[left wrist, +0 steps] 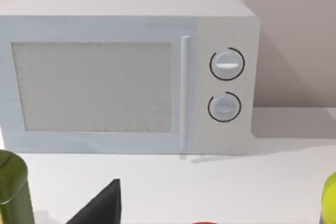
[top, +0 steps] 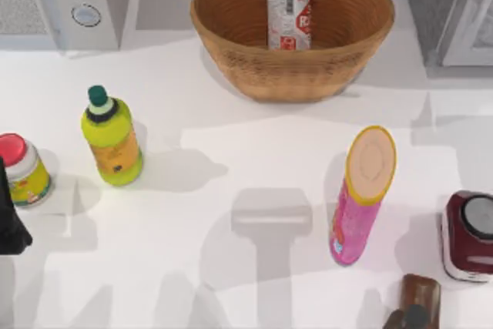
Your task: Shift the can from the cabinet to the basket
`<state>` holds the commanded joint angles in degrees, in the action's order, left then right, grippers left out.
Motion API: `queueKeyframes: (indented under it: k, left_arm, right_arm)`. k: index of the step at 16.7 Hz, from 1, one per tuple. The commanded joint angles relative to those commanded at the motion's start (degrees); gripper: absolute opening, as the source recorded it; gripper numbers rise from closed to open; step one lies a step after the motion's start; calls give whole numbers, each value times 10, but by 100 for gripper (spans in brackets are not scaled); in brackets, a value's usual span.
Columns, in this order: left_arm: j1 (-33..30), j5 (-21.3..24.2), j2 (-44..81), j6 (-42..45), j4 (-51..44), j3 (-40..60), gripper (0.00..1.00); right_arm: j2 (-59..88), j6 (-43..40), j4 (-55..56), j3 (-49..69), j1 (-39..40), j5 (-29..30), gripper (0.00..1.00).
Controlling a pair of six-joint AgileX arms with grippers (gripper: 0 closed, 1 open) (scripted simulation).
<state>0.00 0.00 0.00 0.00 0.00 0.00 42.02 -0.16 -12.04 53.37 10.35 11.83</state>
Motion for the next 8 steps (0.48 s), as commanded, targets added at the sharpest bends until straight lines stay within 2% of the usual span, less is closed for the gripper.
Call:
queueKeyframes:
  k: [8]
  left_arm:
    - [0, 0, 0, 0, 0, 0, 100]
  right_arm:
    - [-316, 1, 90, -421, -77, -89, 100]
